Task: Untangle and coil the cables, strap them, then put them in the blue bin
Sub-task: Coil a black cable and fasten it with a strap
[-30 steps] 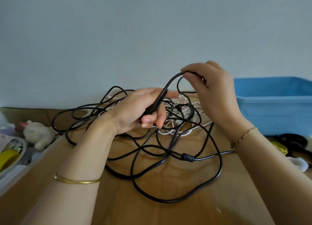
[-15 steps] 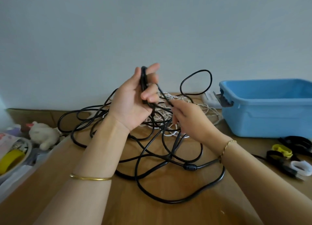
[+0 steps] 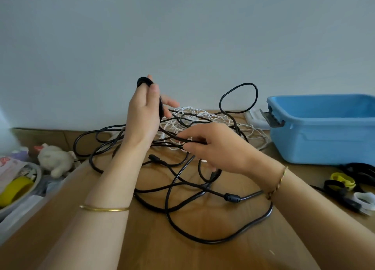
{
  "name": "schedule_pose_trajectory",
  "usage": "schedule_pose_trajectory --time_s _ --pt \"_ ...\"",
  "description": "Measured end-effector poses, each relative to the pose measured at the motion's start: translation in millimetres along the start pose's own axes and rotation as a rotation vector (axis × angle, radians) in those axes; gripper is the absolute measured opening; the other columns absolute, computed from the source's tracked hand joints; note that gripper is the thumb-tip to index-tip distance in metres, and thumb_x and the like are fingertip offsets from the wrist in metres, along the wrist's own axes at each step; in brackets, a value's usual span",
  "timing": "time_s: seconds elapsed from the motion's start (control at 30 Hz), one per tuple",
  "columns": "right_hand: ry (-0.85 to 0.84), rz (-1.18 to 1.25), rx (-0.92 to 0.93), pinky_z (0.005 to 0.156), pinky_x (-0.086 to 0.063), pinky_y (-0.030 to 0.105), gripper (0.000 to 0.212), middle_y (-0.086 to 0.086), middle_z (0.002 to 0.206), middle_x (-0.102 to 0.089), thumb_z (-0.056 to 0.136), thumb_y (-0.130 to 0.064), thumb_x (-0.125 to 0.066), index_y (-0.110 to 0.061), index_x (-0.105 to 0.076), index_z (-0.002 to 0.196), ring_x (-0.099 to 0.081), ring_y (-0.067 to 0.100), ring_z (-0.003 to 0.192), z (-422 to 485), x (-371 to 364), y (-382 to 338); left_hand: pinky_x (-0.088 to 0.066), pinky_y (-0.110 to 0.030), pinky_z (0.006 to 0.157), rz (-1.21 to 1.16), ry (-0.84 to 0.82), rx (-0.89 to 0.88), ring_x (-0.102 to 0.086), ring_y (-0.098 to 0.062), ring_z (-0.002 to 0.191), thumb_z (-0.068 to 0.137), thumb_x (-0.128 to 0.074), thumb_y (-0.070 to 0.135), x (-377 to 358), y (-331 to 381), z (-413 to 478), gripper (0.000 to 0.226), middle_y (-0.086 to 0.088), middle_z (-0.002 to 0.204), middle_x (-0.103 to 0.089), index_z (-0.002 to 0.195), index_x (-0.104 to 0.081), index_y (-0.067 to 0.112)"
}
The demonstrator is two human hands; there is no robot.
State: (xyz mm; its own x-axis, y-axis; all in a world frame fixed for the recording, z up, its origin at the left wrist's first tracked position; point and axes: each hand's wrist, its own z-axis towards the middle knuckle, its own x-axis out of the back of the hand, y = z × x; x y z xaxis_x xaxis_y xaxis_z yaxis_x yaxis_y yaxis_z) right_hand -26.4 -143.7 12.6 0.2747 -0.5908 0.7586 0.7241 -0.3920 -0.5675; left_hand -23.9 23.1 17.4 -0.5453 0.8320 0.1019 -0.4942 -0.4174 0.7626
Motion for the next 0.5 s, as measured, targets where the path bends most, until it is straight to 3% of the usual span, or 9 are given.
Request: schedule_pose_trajectory --time_s 0.07,0.1,0.2,0.27,0.37,0.43,0.5 --pt "0.028 0.045 0.012 0.046 -0.045 0.014 0.031 -0.019 0.078 -0.054 0.093 -0.011 -0.053 -0.019 -0.062 0.121 -0.053 -0.004 0.043 -1 2 -5 -0.042 -0.005 0.069 0.235 -0.061 -0.049 -0.058 -0.008 0.062 0.104 -0.030 0.023 -1 -1 -3 0.019 0.004 0.073 -0.067 0.097 -0.046 0.026" --pt "0.069 0.053 0.038 0.046 -0.045 0.015 0.031 -0.019 0.084 -0.058 0.092 -0.008 -0.053 -0.021 -0.063 0.118 -0.053 -0.002 0.043 -1 3 -7 -0.039 -0.006 0.069 0.356 -0.112 -0.055 -0.058 -0.007 0.064 0.104 -0.031 0.023 -2 -2 -4 0.019 0.007 0.076 -0.065 0.097 -0.048 0.019" --pt "0.243 0.009 0.084 0.058 -0.041 0.010 0.029 -0.010 0.082 -0.063 0.088 -0.005 -0.058 -0.025 -0.066 0.107 -0.054 -0.001 0.060 2 9 -5 -0.044 -0.028 0.069 0.621 -0.316 -0.008 -0.059 -0.008 0.062 0.102 -0.032 0.028 -1 -3 -5 0.026 0.008 0.077 -0.064 0.083 -0.044 0.016" --pt "0.358 -0.021 0.068 0.063 -0.042 0.013 0.025 -0.008 0.077 -0.062 0.086 -0.004 -0.060 -0.023 -0.066 0.102 -0.055 0.004 0.070 2 15 0 -0.047 -0.032 0.065 0.704 -0.463 0.021 -0.061 -0.011 0.053 0.101 -0.030 0.032 -3 2 -5 0.029 -0.001 0.065 -0.067 0.081 -0.044 0.018" --pt "0.515 -0.079 0.066 0.076 -0.047 0.026 0.016 -0.001 0.085 -0.066 0.085 -0.008 -0.063 -0.015 -0.067 0.098 -0.060 0.010 0.081 2 23 7 -0.046 -0.030 0.061 0.576 -0.619 0.093 -0.052 -0.012 0.041 0.103 -0.028 0.036 -6 14 -8 0.035 -0.007 0.062 -0.069 0.088 -0.053 0.016" --pt "0.600 -0.140 0.087 0.076 -0.049 0.033 0.011 0.001 0.088 -0.067 0.085 -0.014 -0.066 -0.014 -0.069 0.095 -0.060 0.014 0.083 2 27 12 -0.041 -0.027 0.052 0.331 -0.677 0.197 -0.043 -0.013 0.037 0.103 -0.029 0.036 -6 20 -11 0.035 -0.009 0.057 -0.066 0.103 -0.059 0.017" --pt "0.669 -0.181 0.121 0.073 -0.047 0.028 0.010 0.002 0.084 -0.065 0.085 -0.018 -0.066 -0.014 -0.071 0.093 -0.057 0.013 0.080 3 29 17 -0.036 -0.023 0.042 0.035 -0.729 0.318 -0.036 -0.012 0.034 0.104 -0.029 0.032 -3 25 -12 0.037 -0.010 0.050 -0.060 0.115 -0.060 0.015"
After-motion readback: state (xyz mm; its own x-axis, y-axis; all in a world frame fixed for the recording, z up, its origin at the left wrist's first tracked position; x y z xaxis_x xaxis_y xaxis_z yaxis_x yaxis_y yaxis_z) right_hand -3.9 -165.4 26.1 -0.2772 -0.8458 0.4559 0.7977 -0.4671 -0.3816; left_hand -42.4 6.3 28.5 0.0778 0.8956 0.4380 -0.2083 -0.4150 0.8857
